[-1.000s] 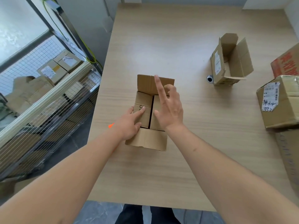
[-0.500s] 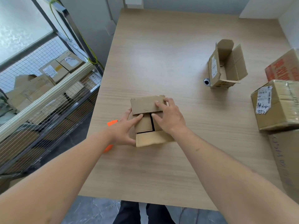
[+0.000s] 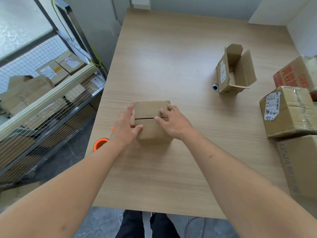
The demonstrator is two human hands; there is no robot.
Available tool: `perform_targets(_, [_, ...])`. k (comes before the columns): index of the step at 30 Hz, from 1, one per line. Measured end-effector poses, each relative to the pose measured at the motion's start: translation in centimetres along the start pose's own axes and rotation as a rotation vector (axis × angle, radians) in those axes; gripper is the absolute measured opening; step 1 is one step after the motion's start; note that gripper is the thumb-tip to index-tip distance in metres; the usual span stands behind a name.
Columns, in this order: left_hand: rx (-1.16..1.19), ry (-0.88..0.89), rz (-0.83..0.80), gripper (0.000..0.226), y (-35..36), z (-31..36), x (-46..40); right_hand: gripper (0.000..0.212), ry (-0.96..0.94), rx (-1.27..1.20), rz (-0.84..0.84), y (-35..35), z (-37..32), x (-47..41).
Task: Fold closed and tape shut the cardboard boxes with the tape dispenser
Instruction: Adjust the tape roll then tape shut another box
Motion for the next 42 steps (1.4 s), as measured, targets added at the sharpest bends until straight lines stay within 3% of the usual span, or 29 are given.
perform_targets(4, [-0.155,-0.032,-0.042,0.054,1.3,-0.6,0.0,0.061,-0.029,0.117,0.091,2.1,0.8,0.8])
perform_targets(7, [-0.197,-0.030,-0.015,0.049,1.4,-0.7,0.3,0.057,-0.058,0.167,0.200,3.2,0.3,1.6])
perform_targets(10, [-0.197,-0.062,-0.008,0.047,1.1,-1.1,0.0,0.069,-0.061,0.209,0.193,5.2,0.1,2.0])
perform_targets(17, [-0.232,-0.036,0.039,0.060,-1.0,-1.5,0.4,0.074,-0.040,0.297,0.206,6.7,-0.1,1.6])
perform_targets(21, [-0.404,-0.052,0.104,0.060,-3.2,-3.4,2.0,0.073,-0.026,0.346,0.213,6.8,-0.8,1.5])
perform_targets(25, [-0.609,-0.180,-0.032,0.077,-4.3,-7.0,4.3,0.072,-0.017,0.308,0.194,6.7,-1.1,1.6])
perform_targets(29, [-0.578,-0.207,-0.187,0.101,-2.5,-8.7,6.3,0.072,-0.021,0.272,0.187,6.6,-1.1,1.8])
perform_targets(36, [-0.473,-0.228,-0.053,0.097,-3.4,-9.0,6.9,0.072,-0.025,0.214,0.179,6.5,-0.9,1.7])
perform_targets(39, [-0.374,-0.148,0.023,0.095,-5.0,-8.0,6.9,0.073,-0.032,0.232,0.172,6.4,-1.0,1.8])
perform_targets(42, [-0.324,0.056,0.037,0.097,-6.4,-5.7,6.8,0.073,-0.023,0.245,0.164,6.4,-1.0,1.8])
Point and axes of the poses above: each hand's wrist, its own x-axis away from the middle knuckle, its own y-axis out of the palm, z = x × y, the point moved 7 cm from there along -x, towards the middle knuckle, and after that the axes turned 5 degrees about z, right-handed, at the moved point
